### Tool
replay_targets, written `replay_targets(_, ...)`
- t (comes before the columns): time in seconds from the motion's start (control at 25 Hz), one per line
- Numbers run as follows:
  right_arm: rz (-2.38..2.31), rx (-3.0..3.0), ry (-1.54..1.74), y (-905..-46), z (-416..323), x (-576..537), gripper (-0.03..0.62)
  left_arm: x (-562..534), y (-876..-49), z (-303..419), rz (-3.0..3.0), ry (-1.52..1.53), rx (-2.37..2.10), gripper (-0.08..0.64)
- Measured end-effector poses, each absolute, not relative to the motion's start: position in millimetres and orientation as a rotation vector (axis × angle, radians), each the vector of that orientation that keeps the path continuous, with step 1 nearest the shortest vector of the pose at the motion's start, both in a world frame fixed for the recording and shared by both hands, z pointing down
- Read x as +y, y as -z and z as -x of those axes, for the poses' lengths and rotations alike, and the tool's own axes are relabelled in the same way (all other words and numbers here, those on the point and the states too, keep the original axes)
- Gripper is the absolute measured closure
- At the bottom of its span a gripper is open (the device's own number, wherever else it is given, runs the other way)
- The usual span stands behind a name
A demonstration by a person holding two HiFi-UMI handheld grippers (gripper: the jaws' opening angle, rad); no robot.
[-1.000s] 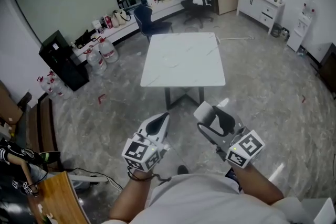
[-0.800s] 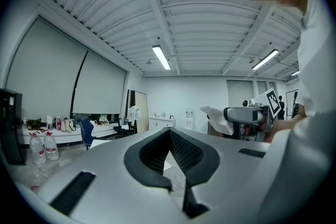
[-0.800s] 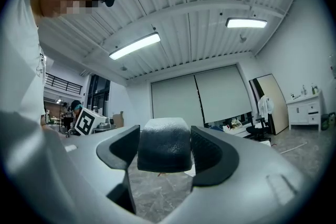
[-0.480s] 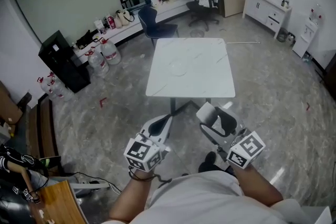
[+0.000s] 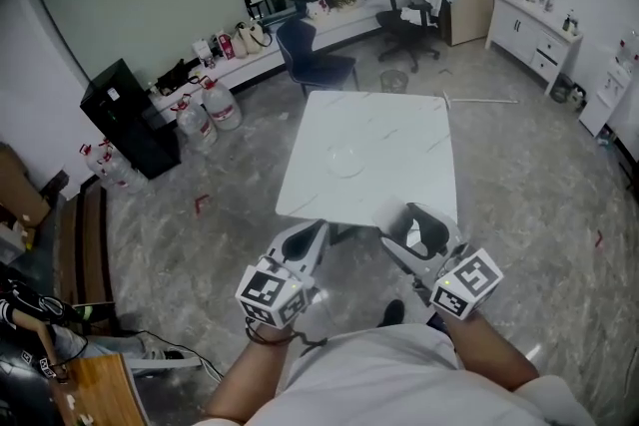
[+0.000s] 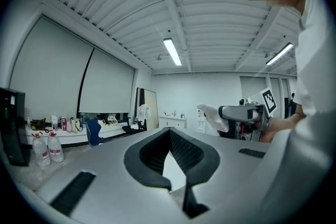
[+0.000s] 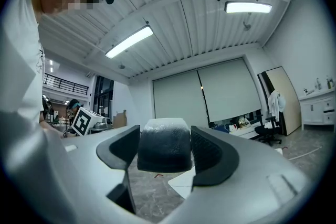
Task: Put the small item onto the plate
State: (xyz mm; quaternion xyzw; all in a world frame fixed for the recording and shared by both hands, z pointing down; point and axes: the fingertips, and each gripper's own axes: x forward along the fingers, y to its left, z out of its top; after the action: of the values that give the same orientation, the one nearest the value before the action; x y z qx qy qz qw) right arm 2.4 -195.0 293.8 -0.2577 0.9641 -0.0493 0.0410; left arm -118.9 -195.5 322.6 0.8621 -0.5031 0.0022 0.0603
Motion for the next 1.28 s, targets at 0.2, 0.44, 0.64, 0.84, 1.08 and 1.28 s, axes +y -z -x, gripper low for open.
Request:
replay_targets(0.2, 0.692, 2.994, 0.133, -287.8, -17.1, -268.4, 0.298, -268.6, -324.7, 102.7, -2.559, -0.011, -1.608, 0.555)
replay_targets(0.44, 0.601, 3.034, 0.161, -300.7, -19.2, -344.5, 0.298, -330.4, -339.1, 99.7, -2.485, -0.002, -1.661, 0.555)
replay_targets(0.64, 0.57, 3.048, 0.232, -320.7, -7.6, -394.5, 0.298, -373.7, -355.7, 113.0, -2.44, -0.022, -1.686, 0.555)
replay_targets(0.84, 0.57, 3.08, 0.262, -345.8, 24.8, -441.5, 0.298, -424.3, -378.2, 138.4, -2.431, -0.039, -1.666, 0.555)
replay_targets(1.08, 0.598, 3.154, 0.3, -383.3, 72.9, -506.2, 0.298, -506.4, -407.2, 176.5, -2.404, -0.034, -1.601, 0.555)
replay_targets(1.28, 0.644, 3.205, 0.377, -432.1, 118.8, -574.4, 0.298, -577.6, -437.6, 214.9, -2.394, -0.051, -1.531, 0.555)
